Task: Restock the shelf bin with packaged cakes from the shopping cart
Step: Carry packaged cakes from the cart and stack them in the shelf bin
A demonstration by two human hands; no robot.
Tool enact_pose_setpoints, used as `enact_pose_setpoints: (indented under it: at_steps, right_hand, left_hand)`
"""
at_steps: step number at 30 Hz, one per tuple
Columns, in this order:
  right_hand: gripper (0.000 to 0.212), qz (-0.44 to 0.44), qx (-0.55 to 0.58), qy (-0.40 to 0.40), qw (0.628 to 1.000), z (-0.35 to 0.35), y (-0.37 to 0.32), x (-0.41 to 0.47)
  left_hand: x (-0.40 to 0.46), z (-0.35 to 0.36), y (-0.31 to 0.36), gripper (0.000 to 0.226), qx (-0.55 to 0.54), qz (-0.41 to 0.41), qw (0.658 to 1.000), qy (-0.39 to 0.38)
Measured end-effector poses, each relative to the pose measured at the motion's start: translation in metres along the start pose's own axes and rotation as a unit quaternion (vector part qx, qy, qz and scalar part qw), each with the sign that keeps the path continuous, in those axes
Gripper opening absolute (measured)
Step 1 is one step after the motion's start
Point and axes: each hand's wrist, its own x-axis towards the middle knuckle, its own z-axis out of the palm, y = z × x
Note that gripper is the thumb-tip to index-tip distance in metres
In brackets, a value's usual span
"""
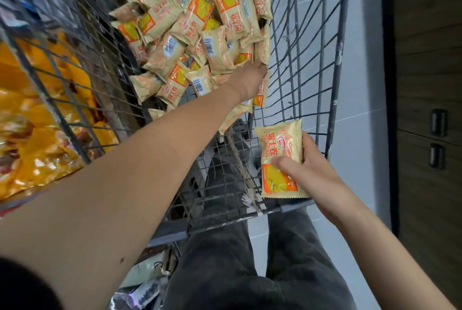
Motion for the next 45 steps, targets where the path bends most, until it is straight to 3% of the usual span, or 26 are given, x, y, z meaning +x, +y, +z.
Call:
enact_pose_setpoints:
  at_steps: [5,7,9,11,15,20,28,34,38,42,45]
  right_hand:
    - [0.054,-0.01,-0.007,0.005,1.0,0.001,-0.002,-0.001]
    - [0.054,-0.011,-0.01,0.001,1.0,0.003,-0.002,-0.004]
    - [0.055,-0.013,-0.018,0.001,1.0,0.004,-0.002,-0.007]
    - [0.055,-0.015,-0.032,0.003,0.999,0.004,-0.002,-0.011]
    - [0.051,-0.032,-0.035,-0.001,0.999,0.004,-0.006,-0.022]
    - [0.05,-0.066,-0.048,-0.019,0.996,0.002,-0.017,-0.047]
    - [0.056,-0.161,-0.125,-0.079,0.976,-0.007,-0.005,-0.107]
    - [0.05,-0.214,-0.245,-0.182,0.928,-0.03,0.03,-0.139]
    - [0.043,-0.233,-0.282,-0.238,0.9,-0.027,0.059,-0.162]
    - [0.036,-0.212,-0.334,-0.315,0.863,-0.002,0.089,-0.19]
    - [0.033,-0.227,-0.382,-0.366,0.817,0.032,0.115,-0.222]
  left_hand:
    - [-0.009,0.0,-0.003,0.035,0.057,0.027,0.997,0.043]
    - [-0.015,0.003,-0.003,0.036,0.018,0.051,0.998,0.038]
    - [-0.026,0.005,-0.002,0.058,-0.049,0.015,0.998,0.031]
    - [-0.042,0.008,-0.002,0.064,-0.135,-0.03,0.989,0.057]
    - [-0.091,-0.001,0.002,0.037,-0.282,-0.086,0.942,0.157]
    - [-0.182,-0.02,0.029,0.03,-0.359,-0.164,0.884,0.25]
    - [-0.335,-0.021,0.113,0.018,-0.461,-0.253,0.785,0.328]
    - [-0.403,0.024,0.218,0.023,-0.502,-0.337,0.624,0.495]
    - [-0.445,0.082,0.302,0.027,-0.555,-0.379,0.428,0.604]
    - [-0.489,0.138,0.373,0.024,-0.544,-0.445,0.333,0.629]
    - [-0.532,0.174,0.418,0.019,-0.521,-0.492,0.216,0.663]
